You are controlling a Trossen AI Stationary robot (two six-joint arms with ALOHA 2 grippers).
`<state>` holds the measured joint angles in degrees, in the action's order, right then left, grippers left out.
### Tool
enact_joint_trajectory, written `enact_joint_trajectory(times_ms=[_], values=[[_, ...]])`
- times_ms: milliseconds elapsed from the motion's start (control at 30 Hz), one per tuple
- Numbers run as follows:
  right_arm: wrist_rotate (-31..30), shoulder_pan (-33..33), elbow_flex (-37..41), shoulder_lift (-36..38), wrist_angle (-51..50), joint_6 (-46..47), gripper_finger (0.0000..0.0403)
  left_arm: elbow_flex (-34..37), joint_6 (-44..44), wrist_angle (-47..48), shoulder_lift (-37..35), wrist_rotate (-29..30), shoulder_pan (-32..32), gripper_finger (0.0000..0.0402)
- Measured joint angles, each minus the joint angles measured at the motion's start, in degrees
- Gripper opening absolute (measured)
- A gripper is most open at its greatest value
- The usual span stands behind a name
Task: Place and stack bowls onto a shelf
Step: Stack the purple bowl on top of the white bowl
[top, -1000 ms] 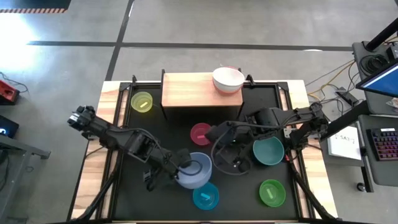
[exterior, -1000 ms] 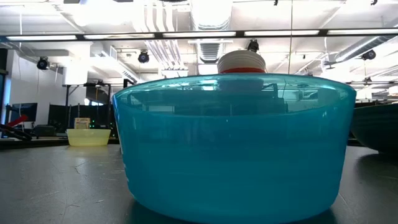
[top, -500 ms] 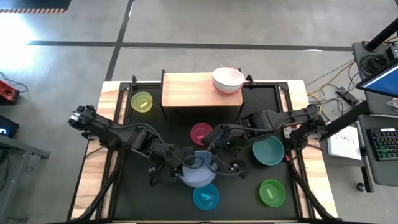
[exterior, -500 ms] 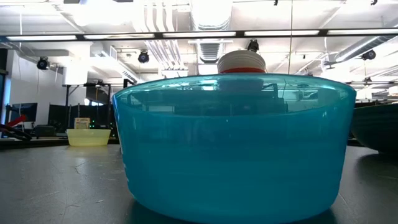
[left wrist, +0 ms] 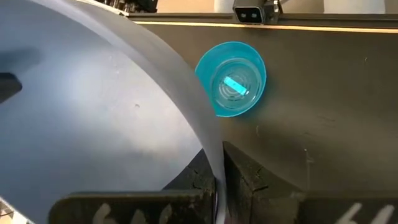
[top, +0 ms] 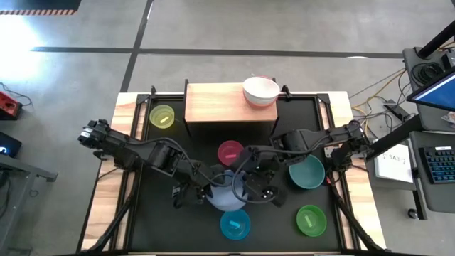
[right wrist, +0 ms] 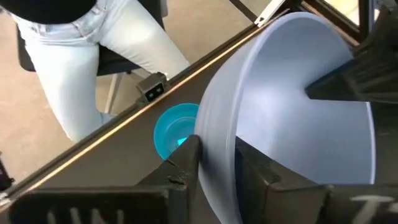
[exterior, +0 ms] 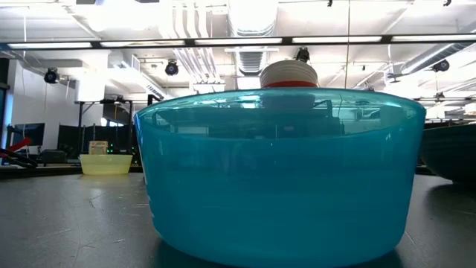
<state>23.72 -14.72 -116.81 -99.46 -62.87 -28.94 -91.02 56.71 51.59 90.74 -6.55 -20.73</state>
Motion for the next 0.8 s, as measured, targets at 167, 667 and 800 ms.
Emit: enact_joint_trajectory(times_ms=[167, 667, 800], values=[[3.3, -0.1, 0.0, 0.0, -0.7, 0.9, 0.0021, 0.0, 0.2, -2.4, 0.0, 0.0, 0.0, 0.0001], [9.4, -0.1, 0.0, 0.0, -0.7, 4.2, 0.0008, 0.0, -5.4, -8.2, 0.2, 0.4, 0.0, 0.0059], [10.9, 0.0, 0.0, 0.0, -0.6, 5.9, 0.0008, 0.0, -6.9, -9.1, 0.6, 1.4, 0.0, 0.0093]])
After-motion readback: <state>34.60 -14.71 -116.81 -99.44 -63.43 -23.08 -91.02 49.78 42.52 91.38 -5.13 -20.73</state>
